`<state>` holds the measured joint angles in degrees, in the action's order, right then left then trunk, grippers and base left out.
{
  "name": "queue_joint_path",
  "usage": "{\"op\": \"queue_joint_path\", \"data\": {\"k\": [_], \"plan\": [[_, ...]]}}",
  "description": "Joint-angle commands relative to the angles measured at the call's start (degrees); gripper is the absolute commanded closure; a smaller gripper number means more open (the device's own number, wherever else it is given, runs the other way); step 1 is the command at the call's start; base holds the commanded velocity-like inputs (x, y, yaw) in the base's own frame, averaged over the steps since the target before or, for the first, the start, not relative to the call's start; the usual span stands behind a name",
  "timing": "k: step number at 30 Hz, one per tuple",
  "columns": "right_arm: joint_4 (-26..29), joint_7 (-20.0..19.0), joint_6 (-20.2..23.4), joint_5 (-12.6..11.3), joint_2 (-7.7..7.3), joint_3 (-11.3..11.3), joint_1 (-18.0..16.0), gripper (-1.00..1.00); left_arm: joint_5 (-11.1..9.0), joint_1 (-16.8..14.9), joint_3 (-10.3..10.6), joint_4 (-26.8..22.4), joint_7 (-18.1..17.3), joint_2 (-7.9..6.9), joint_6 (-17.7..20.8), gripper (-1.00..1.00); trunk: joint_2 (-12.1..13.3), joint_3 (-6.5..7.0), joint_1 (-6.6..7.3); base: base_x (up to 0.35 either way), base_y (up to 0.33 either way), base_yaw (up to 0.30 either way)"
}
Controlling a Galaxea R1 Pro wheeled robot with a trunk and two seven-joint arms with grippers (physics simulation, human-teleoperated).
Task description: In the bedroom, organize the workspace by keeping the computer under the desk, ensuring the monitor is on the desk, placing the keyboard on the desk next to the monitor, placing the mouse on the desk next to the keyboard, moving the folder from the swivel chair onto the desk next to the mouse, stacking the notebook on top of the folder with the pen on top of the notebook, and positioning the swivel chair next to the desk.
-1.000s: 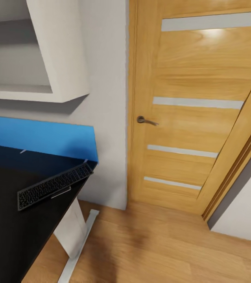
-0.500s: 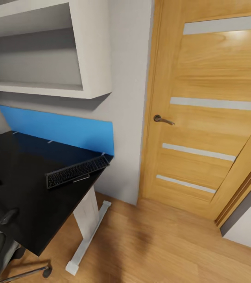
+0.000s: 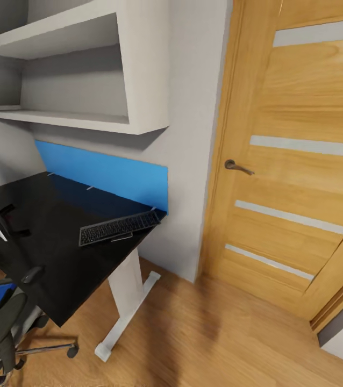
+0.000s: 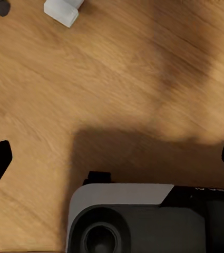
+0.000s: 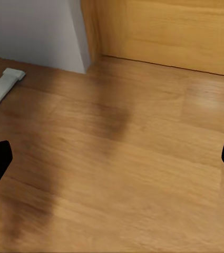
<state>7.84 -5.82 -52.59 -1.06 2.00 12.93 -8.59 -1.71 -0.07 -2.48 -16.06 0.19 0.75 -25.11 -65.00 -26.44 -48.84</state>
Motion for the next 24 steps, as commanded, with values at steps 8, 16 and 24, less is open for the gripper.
{"op": "queue_joint_path", "data": {"k": [8, 16, 24], "plan": [[-0.9, -0.6, -2.7, 0.0, 0.02, 0.4, 0.0, -1.00, -0.1, 0.0, -0.2, 0.0, -0.1, -0.02, -0.1, -1.00, 0.0, 0.12, 0.00, 0.000, -0.169, 0.281], [-1.1, -0.6, -3.0, 0.0, 0.02, 0.3, 0.0, -1.00, -0.1, 0.0, -0.2, 0.0, -0.1, -0.05, -0.1, -1.00, 0.0, 0.30, 0.00, -0.066, -0.050, 0.281], [-1.1, -0.6, -3.0, 0.0, 0.02, 0.3, 0.0, -1.00, -0.2, 0.0, -0.2, 0.0, -0.1, -0.05, -0.1, -1.00, 0.0, 0.47, 0.00, -0.251, -0.006, 0.281]]}}
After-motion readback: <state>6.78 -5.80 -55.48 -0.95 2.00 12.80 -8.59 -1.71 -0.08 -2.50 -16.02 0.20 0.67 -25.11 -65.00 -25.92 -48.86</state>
